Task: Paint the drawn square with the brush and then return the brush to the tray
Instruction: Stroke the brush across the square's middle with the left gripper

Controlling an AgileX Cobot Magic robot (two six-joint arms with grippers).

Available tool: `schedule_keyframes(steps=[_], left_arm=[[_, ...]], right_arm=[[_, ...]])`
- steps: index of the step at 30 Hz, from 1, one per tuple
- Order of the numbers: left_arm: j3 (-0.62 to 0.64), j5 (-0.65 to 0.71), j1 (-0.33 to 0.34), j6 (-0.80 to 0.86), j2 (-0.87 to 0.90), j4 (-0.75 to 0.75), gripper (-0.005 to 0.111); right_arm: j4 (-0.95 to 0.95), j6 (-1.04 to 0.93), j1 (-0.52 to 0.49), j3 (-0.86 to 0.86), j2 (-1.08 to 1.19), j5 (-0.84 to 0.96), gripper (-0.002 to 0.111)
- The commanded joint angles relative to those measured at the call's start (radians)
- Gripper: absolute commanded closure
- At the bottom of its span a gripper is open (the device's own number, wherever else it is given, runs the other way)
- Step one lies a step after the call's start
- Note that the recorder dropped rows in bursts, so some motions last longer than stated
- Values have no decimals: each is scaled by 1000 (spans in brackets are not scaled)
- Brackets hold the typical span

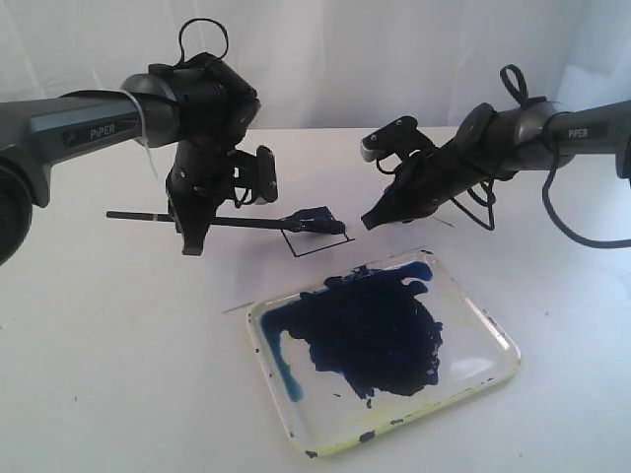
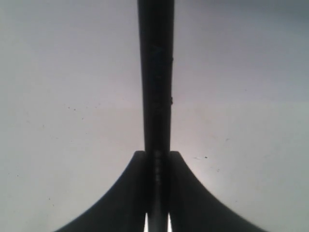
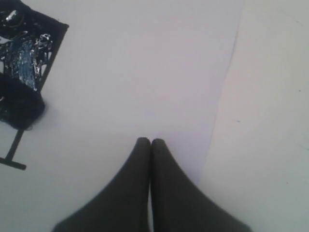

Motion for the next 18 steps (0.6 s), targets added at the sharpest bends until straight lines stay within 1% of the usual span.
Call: schedule_keyframes(steps=[1, 11, 13, 18], left_arm=[[-5, 14, -2, 16, -23, -17, 107], [-5, 103, -2, 43, -58, -28, 107], [-5, 103, -2, 39, -58, -35, 107], [-5, 76, -2, 39, -58, -116, 107]], right_arm=[[-33, 0, -1, 8, 25, 19, 108], [-33, 0, -1, 8, 25, 19, 108], [-33, 0, -1, 8, 25, 19, 108], [-33, 0, -1, 8, 25, 21, 108]])
